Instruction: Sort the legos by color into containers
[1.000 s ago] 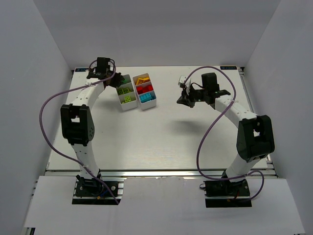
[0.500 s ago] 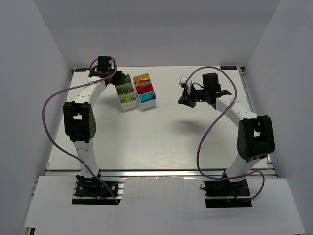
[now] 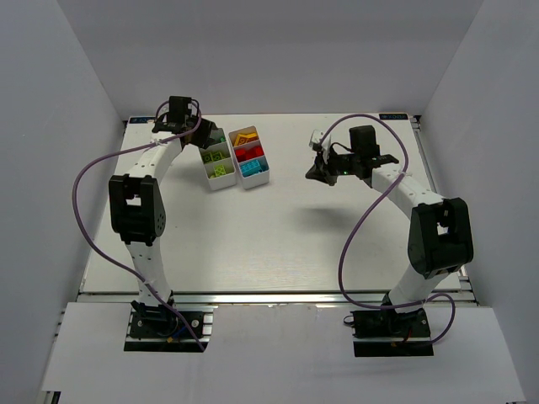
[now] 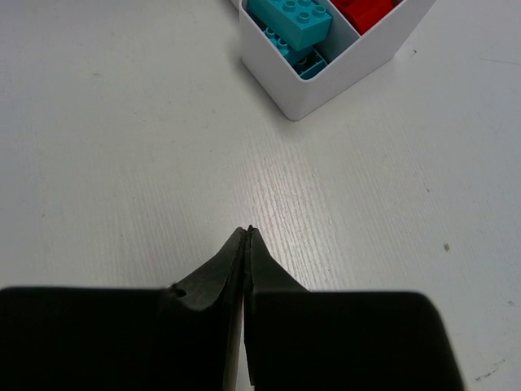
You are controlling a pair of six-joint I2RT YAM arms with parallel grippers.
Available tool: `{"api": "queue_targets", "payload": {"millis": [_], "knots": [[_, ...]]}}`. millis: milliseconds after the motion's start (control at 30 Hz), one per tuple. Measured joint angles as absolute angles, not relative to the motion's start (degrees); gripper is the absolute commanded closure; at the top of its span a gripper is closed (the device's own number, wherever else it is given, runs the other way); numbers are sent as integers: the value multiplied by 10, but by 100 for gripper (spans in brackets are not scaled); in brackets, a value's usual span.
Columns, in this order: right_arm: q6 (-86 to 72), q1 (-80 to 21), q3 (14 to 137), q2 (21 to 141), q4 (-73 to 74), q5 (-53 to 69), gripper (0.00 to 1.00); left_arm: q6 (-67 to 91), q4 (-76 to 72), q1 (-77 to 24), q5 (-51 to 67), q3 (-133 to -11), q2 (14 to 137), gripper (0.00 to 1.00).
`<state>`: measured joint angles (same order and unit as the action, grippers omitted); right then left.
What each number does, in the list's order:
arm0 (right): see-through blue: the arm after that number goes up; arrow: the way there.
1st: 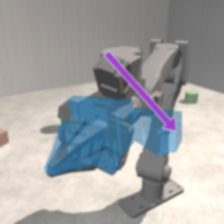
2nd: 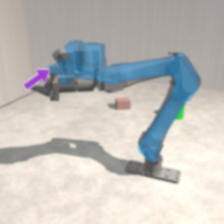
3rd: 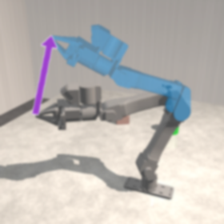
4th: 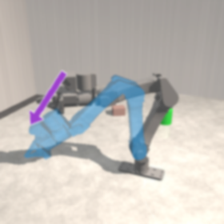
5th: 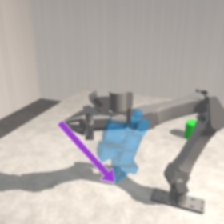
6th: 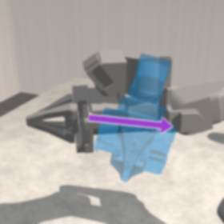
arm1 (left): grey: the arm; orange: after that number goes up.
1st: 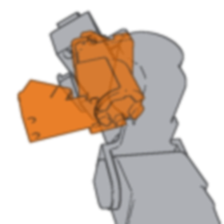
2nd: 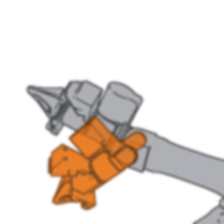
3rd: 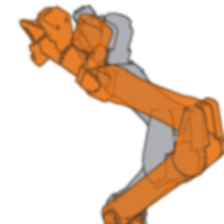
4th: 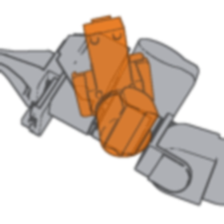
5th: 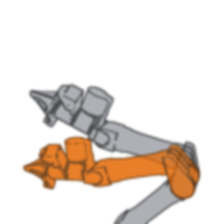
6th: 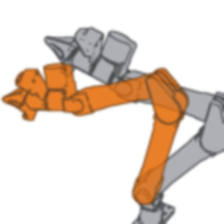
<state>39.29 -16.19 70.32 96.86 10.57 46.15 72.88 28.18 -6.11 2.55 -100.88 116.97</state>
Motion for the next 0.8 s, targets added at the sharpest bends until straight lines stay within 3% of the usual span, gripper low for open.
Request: {"api": "queue_targets", "payload": {"millis": [67, 133, 200, 267, 300, 333, 567, 800], "knots": [[396, -161, 703, 969, 110, 465, 89, 723, 282, -61, 27, -1009, 1169, 48], [398, -160, 703, 969, 116, 466, 74, 710, 283, -61, 29, -1009, 1167, 46], [402, -157, 703, 968, 123, 467, 12, 685, 284, -61, 32, -1004, 1157, 35], [407, -153, 703, 968, 125, 465, 11, 652, 274, -61, 37, -964, 1120, 26], [408, -150, 703, 968, 124, 465, 11, 638, 269, -61, 41, -939, 1094, 7], [403, -146, 703, 968, 124, 463, 11, 621, 259, -61, 46, -906, 1062, 2], [327, -110, 750, 970, 143, 446, 11, 527, 144, -61, 78, -668, 794, 2], [271, -105, 844, 971, 149, 408, 11, 461, 70, -61, 101, -540, 686, 2]]}}
